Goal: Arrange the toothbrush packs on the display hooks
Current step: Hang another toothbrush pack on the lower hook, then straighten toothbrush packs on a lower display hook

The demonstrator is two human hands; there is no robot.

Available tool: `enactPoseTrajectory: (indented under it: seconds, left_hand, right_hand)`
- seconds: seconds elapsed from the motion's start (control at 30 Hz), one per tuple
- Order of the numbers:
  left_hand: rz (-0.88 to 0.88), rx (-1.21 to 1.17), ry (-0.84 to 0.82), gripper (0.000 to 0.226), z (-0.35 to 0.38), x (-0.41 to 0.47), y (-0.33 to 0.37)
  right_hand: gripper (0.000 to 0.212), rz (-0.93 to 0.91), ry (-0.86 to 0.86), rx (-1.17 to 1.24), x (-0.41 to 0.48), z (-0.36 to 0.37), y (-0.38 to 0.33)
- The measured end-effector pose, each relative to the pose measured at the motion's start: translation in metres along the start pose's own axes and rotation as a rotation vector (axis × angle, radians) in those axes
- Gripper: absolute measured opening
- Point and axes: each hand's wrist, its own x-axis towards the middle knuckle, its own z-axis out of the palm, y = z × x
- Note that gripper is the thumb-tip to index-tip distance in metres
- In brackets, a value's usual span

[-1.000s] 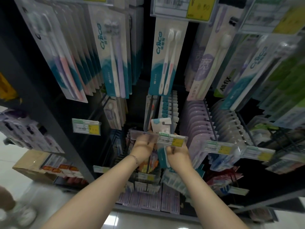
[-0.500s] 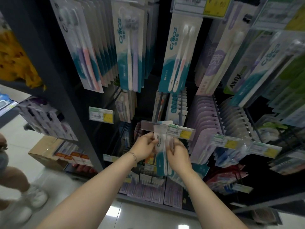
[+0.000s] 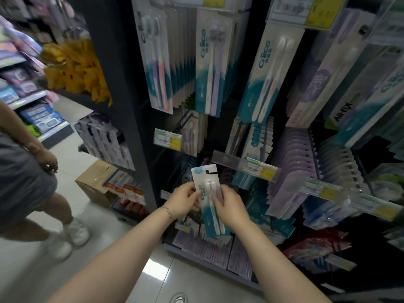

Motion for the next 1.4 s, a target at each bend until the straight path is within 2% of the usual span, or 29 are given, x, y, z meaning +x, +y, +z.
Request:
enactPoseTrajectory:
  seconds: [0.17, 0.3, 0.63, 0.8, 0.97, 1.1, 1.3, 1.4]
  left_hand:
    - [0.004, -0.002, 0.103, 0.019, -0.022, -0.023, -0.004]
    - [0.038, -0.041, 0.22, 0.009, -0.034, -0.035, 0.0]
    - [0.325, -0.171, 0.378, 0.007, -0.059, -0.038, 0.073]
    - [0.421, -0.25, 0.355, 0.013, -0.064, -0.025, 0.12]
    - [0.481, -0.26, 0.304, 0.019, -0.063, -0.005, 0.164]
    - [0.503, -0.274, 0.279, 0.016, -0.054, 0.012, 0.191]
    - [0.55, -0.294, 0.224, 0.012, -0.036, 0.034, 0.216]
    - [0.558, -0.302, 0.194, 0.01, -0.033, 0.04, 0.231]
  right_hand:
    - [0.021, -0.053, -0.031, -0.006, -0.002, 0.011, -0.022]
    - [0.023, -0.118, 0.007, 0.026, -0.005, 0.01, -0.041]
    - [0.017, -0.29, 0.248, 0.17, 0.005, -0.042, -0.091]
    - [0.034, -0.336, 0.378, 0.197, 0.02, -0.083, -0.107]
    - [0.044, -0.293, 0.404, 0.239, 0.031, -0.119, -0.113]
    - [0.041, -0.263, 0.472, 0.259, 0.038, -0.144, -0.115]
    - [0.022, -0.237, 0.616, 0.212, 0.049, -0.176, -0.112]
    - [0.022, -0.226, 0.66, 0.197, 0.059, -0.19, -0.111]
